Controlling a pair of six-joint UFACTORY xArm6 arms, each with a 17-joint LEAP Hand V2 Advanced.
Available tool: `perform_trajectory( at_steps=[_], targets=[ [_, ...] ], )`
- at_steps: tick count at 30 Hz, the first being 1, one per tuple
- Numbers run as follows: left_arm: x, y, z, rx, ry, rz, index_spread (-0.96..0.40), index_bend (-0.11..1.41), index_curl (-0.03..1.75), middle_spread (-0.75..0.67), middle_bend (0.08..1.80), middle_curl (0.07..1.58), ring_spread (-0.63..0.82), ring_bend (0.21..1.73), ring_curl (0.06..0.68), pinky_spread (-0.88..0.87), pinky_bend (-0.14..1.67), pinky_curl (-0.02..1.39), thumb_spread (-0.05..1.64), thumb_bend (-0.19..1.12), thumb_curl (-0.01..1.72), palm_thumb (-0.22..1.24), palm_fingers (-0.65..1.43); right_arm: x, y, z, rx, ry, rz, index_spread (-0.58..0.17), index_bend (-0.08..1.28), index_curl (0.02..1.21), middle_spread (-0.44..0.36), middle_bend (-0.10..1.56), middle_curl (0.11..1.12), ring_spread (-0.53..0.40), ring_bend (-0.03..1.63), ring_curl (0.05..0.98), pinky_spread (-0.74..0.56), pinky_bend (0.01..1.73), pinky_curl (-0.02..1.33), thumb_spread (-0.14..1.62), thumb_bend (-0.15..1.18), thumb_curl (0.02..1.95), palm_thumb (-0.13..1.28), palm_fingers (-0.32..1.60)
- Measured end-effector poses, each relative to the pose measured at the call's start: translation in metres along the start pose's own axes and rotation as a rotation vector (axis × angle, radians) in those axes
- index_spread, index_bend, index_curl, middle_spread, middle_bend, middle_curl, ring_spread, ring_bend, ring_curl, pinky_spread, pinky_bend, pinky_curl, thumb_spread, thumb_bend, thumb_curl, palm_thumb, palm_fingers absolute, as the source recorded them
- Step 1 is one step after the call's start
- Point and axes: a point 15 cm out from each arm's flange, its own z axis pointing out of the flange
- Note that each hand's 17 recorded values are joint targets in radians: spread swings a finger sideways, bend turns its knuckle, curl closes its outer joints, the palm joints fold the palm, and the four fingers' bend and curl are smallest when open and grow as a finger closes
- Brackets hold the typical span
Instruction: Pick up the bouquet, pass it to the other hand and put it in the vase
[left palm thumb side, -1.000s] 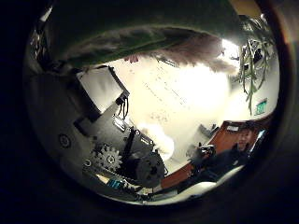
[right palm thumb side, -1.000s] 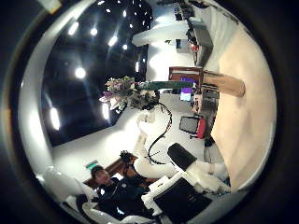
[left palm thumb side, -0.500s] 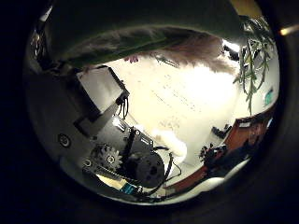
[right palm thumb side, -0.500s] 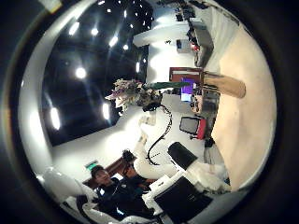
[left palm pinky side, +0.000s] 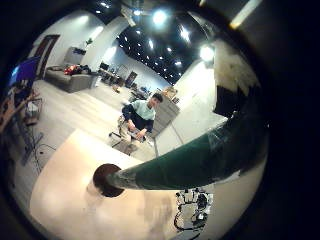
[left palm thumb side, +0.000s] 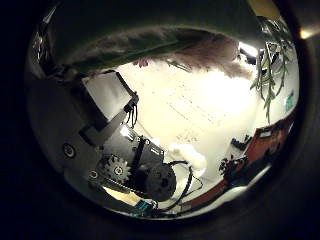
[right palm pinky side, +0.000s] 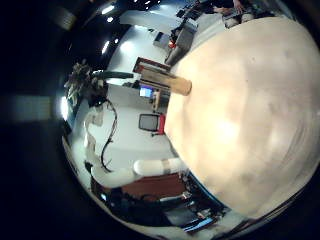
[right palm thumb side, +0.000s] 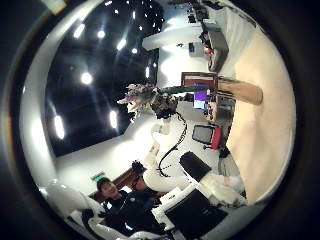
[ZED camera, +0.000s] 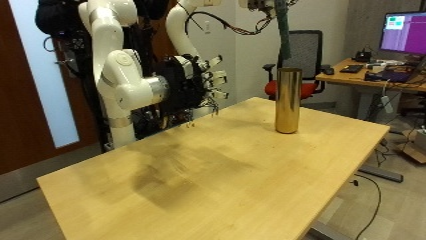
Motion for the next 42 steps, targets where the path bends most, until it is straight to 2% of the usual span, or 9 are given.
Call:
perform_trajectory(
  at_steps=[10, 19, 24, 26, 27, 29, 32, 37, 42],
  targets=[
    [-0.015, 0.011, 0.011, -0.016, 0.017, -0.030, -0.58, 0.30, 1.63, -0.46, 1.20, 0.79, -0.45, 1.34, 0.542, -0.67, 0.89, 0.67, -0.04, -0.02, 0.90, 1.15, 1.12, 0.004, 0.000, 0.000, -0.001, -0.003, 0.007, -0.496, 0.18, 0.31, -0.028, 0.17, 0.26, 0.077, 0.29, 0.260, 0.29, 0.34, 0.32, 0.96, -0.02, 0.46, 0.79, 0.06],
    [-0.066, 0.015, 0.013, 0.018, -0.045, -0.103, -0.55, 0.28, 1.64, -0.46, 1.20, 0.80, -0.44, 1.31, 0.537, -0.69, 0.87, 0.67, -0.01, -0.05, 0.89, 1.08, 1.09, 0.009, -0.001, 0.004, -0.011, -0.013, 0.020, -0.495, 0.18, 0.31, -0.028, 0.17, 0.25, 0.076, 0.29, 0.261, 0.29, 0.34, 0.32, 0.97, -0.03, 0.45, 0.78, 0.06],
    [-0.083, 0.023, 0.022, -0.024, -0.068, -0.125, -0.51, 0.18, 1.53, -0.46, 1.02, 0.76, -0.51, 1.05, 0.481, -0.70, 0.93, 0.68, 0.25, -0.07, 0.81, 0.83, 0.67, 0.008, -0.002, 0.003, -0.011, -0.011, 0.017, -0.496, 0.18, 0.31, -0.028, 0.17, 0.25, 0.076, 0.29, 0.262, 0.29, 0.34, 0.32, 0.97, -0.03, 0.45, 0.79, 0.06],
    [-0.086, 0.025, 0.023, -0.039, -0.077, -0.132, -0.43, 0.17, 1.37, -0.31, 0.73, 0.69, -0.30, 0.95, 0.459, -0.46, 0.70, 0.65, 0.67, -0.08, 0.67, 0.57, 0.09, 0.009, -0.001, 0.004, -0.011, -0.013, 0.019, -0.496, 0.18, 0.31, -0.028, 0.17, 0.25, 0.076, 0.29, 0.262, 0.29, 0.34, 0.32, 0.97, -0.03, 0.45, 0.79, 0.06],
    [-0.089, 0.026, 0.023, -0.045, -0.081, -0.139, -0.35, 0.14, 1.26, -0.17, 0.60, 0.61, -0.15, 0.91, 0.416, -0.27, 0.58, 0.59, 0.77, -0.06, 0.60, 0.53, -0.01, 0.010, -0.001, 0.004, -0.011, -0.014, 0.021, -0.496, 0.18, 0.31, -0.028, 0.17, 0.25, 0.076, 0.29, 0.263, 0.29, 0.34, 0.32, 0.97, -0.03, 0.45, 0.79, 0.06],
    [-0.091, 0.027, 0.024, -0.051, -0.083, -0.153, -0.26, 0.11, 1.17, -0.06, 0.52, 0.55, -0.05, 0.88, 0.384, -0.12, 0.53, 0.55, 0.81, -0.06, 0.55, 0.49, -0.05, 0.010, 0.000, 0.004, -0.011, -0.015, 0.023, -0.496, 0.18, 0.31, -0.028, 0.17, 0.25, 0.076, 0.29, 0.263, 0.29, 0.34, 0.32, 0.97, -0.03, 0.45, 0.79, 0.06],
    [-0.099, 0.025, 0.024, -0.051, -0.084, -0.179, 0.07, 0.07, 0.84, 0.27, 0.36, 0.43, 0.29, 0.76, 0.311, 0.32, 0.45, 0.46, 0.81, -0.06, 0.44, 0.36, -0.16, 0.010, 0.000, 0.004, -0.011, -0.014, 0.019, -0.496, 0.18, 0.31, -0.028, 0.17, 0.25, 0.076, 0.29, 0.264, 0.29, 0.34, 0.32, 0.97, -0.03, 0.45, 0.79, 0.06],
    [-0.104, 0.022, 0.022, -0.047, -0.085, -0.198, 0.23, 0.09, 0.53, 0.46, 0.23, 0.35, 0.47, 0.62, 0.247, 0.51, 0.36, 0.37, 0.78, -0.04, 0.38, 0.30, -0.15, 0.008, -0.001, 0.004, -0.011, -0.012, 0.014, -0.496, 0.18, 0.31, -0.024, 0.17, 0.25, 0.076, 0.29, 0.264, 0.29, 0.34, 0.32, 0.97, -0.03, 0.45, 0.79, 0.06],
    [-0.099, 0.022, 0.009, -0.034, -0.085, -0.194, 0.24, 0.11, 0.38, 0.51, 0.18, 0.32, 0.51, 0.55, 0.223, 0.54, 0.32, 0.34, 0.76, -0.04, 0.35, 0.28, -0.11, 0.008, -0.001, 0.006, -0.016, -0.014, 0.014, -0.496, 0.18, 0.30, -0.024, 0.17, 0.25, 0.076, 0.29, 0.265, 0.29, 0.34, 0.32, 0.97, -0.03, 0.45, 0.79, 0.06]
  ],
)
